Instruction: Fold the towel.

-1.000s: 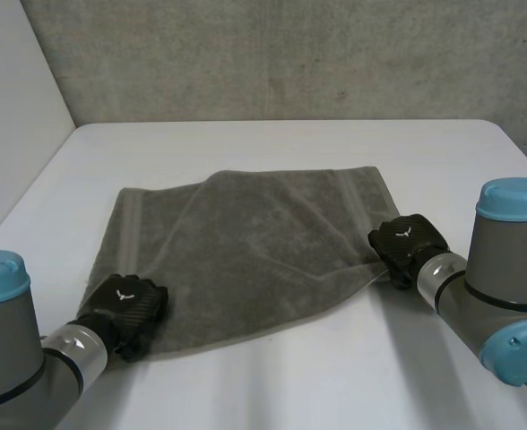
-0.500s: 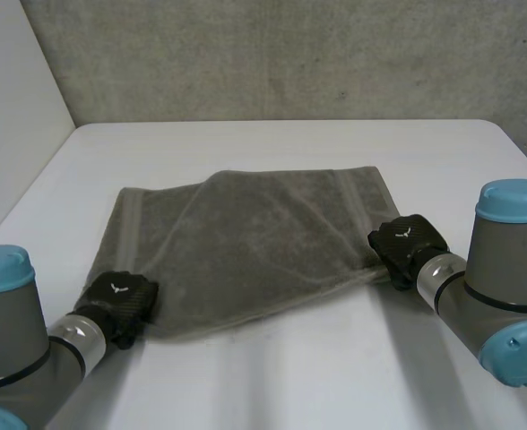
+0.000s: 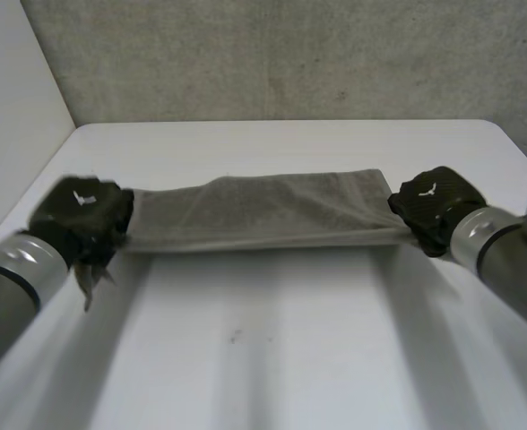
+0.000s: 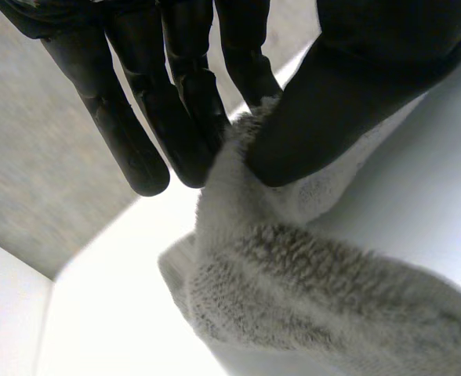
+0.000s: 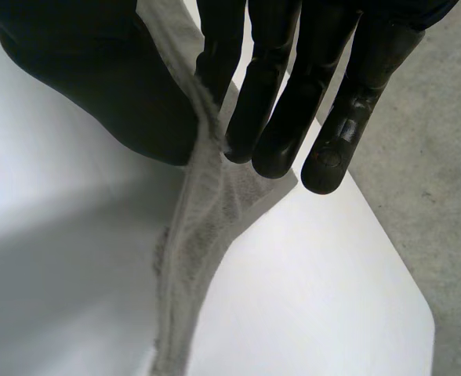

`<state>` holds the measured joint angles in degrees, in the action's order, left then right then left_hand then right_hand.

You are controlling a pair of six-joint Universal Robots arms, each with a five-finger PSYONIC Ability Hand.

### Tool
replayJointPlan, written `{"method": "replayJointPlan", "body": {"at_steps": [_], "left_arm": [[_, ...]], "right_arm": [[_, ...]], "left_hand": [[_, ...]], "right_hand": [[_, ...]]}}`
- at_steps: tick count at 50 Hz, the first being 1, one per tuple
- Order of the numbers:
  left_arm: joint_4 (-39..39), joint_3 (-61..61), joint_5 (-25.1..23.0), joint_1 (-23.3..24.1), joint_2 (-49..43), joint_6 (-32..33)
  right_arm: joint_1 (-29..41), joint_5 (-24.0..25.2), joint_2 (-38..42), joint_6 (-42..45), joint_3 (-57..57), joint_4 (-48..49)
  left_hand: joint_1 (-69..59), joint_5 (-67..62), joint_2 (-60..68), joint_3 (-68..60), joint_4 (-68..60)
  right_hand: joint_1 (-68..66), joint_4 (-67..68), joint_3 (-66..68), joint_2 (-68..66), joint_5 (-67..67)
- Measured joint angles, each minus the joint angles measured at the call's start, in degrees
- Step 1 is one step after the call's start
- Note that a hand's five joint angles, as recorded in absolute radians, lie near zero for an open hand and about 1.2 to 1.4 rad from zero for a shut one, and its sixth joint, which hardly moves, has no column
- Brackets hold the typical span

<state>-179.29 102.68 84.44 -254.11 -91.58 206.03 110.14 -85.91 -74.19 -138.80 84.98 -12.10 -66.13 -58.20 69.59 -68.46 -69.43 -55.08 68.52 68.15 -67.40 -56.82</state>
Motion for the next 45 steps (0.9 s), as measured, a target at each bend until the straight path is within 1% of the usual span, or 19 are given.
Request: {"method": "replayJointPlan", "body": {"at_steps": [1, 6, 7, 10, 11, 15, 16, 21, 23, 27, 30, 31, 33, 35, 37, 39, 42, 43, 45], "left_arm": [[2.27, -1.59, -0.09, -0.03, 2.04, 0.1], [9.13, -5.46, -0.21, -0.22, 4.16, 0.23], [11.65, -6.59, -0.23, -0.28, 3.62, 0.27], [14.43, -7.77, -0.23, -0.34, 2.1, 0.32], [16.9, -8.96, -0.25, -0.42, -0.35, 0.37], [20.56, -11.74, -0.25, -0.75, -8.5, 0.42], [20.56, -11.74, -0.25, -0.75, -8.5, 0.42], [21.27, -17.01, -0.15, -0.78, -17.69, 0.69], [21.12, -23.75, 0.13, -0.45, -23.55, 1.07], [20.92, -34.3, 0.38, -0.09, -29.05, 1.51], [20.68, -44.75, 0.46, 0.24, -32.78, 1.81], [20.5, -51.6, 0.51, 0.47, -35.17, 2.0], [20.22, -58.03, 0.55, 0.67, -37.21, 2.12], [19.45, -61.62, 0.56, 0.78, -37.8, 2.05], [14.84, -70.94, 0.62, 1.17, -37.4, 1.01], [11.07, -74.44, 0.68, 1.45, -36.22, -0.3], [6.91, -75.67, 0.73, 1.64, -34.23, -2.75], [4.38, -74.98, 0.67, 1.67, -32.62, -4.97], [3.04, -74.15, 0.63, 1.63, -31.58, -6.41]], "right_arm": [[-0.03, 0.04, -1.42, 1.53, -1.51, -4.23], [-0.09, 0.24, -3.61, 4.63, -4.54, -14.44], [-0.09, 0.3, -3.97, 5.85, -5.24, -17.78], [-0.08, 0.33, -4.05, 7.05, -5.59, -20.25], [-0.05, 0.31, -3.59, 8.75, -5.79, -22.57], [0.3, 0.06, 0.26, 11.88, -6.13, -24.0], [0.3, 0.06, 0.26, 11.88, -6.13, -24.0], [0.73, -0.45, 6.71, 13.02, -8.99, -21.28], [1.04, -1.32, 12.29, 12.88, -14.18, -16.92], [1.74, -2.76, 16.43, 12.34, -21.28, -11.38], [2.54, -4.62, 18.39, 11.32, -28.46, -4.43], [3.01, -5.94, 18.65, 10.34, -32.66, 1.55], [3.35, -7.06, 18.23, 9.35, -35.68, 7.68], [3.42, -7.37, 17.88, 9.05, -36.29, 9.97], [3.6, -8.56, 14.23, 7.71, -37.07, 22.97], [3.62, -8.81, 11.74, 7.28, -35.88, 28.95], [3.61, -8.59, 8.99, 7.03, -33.27, 33.33], [3.58, -8.12, 7.54, 6.96, -31.12, 34.42], [3.56, -7.7, 6.66, 6.94, -29.61, 34.64]], "left_hand": [[0.0, -0.49, 0.05, -1.06, -0.05], [0.0, -0.67, 0.07, -1.17, -0.51], [0.0, -0.67, 0.07, -1.17, -0.51], [0.0, -0.67, 0.07, -1.17, -0.51], [0.0, -0.67, 0.07, -1.17, -0.51], [0.0, -0.67, 0.07, -1.17, -0.51], [0.0, -0.67, 0.07, -1.17, -0.51], [0.0, -0.67, 0.07, -1.17, -0.51], [0.0, -0.67, 0.07, -1.17, -0.51], [0.0, -0.67, 0.07, -1.18, -0.51], [0.0, -0.67, 0.07, -1.18, -0.51], [0.0, -0.67, 0.07, -1.18, -0.51], [0.0, -0.67, 0.07, -1.18, -0.51], [0.0, -0.67, 0.07, -1.18, -0.51], [0.0, -0.67, 0.07, -1.18, -0.51], [-0.33, -0.76, 0.07, -1.18, -0.51], [-0.59, -0.77, 0.07, -1.18, -0.51], [-0.88, -0.91, 0.07, -1.18, -0.51], [-1.09, -0.93, 0.07, -1.18, -0.51]], "right_hand": [[0.0, 0.0, 0.0, 0.0, 0.0], [0.0, 0.0, 0.0, 0.0, 0.0], [0.0, 0.0, 0.0, 0.0, 0.0], [0.0, 0.0, 0.0, 0.0, 0.0], [0.0, 0.0, 0.0, 0.0, 0.0], [0.0, 0.0, 0.0, 0.0, 0.0], [0.0, 0.0, 0.0, 0.0, 0.0], [0.0, 0.0, 0.0, 0.0, 0.0], [0.0, 0.0, 0.0, 0.0, 0.0], [0.0, 0.0, 0.0, 0.0, 0.0], [0.0, 0.0, 0.0, 0.0, 0.0], [0.0, 0.0, 0.0, 0.0, 0.0], [0.0, 0.0, 0.0, 0.0, 0.0], [0.0, 0.0, 0.0, 0.0, 0.0], [0.0, 0.0, 0.0, 0.0, 0.0], [0.0, 0.0, 0.0, 0.0, -0.01], [0.0, 0.0, 0.0, 0.0, -0.01], [0.0, 0.0, 0.0, 0.0, -0.11], [0.0, 0.0, 0.0, 0.0, -0.12]]}}
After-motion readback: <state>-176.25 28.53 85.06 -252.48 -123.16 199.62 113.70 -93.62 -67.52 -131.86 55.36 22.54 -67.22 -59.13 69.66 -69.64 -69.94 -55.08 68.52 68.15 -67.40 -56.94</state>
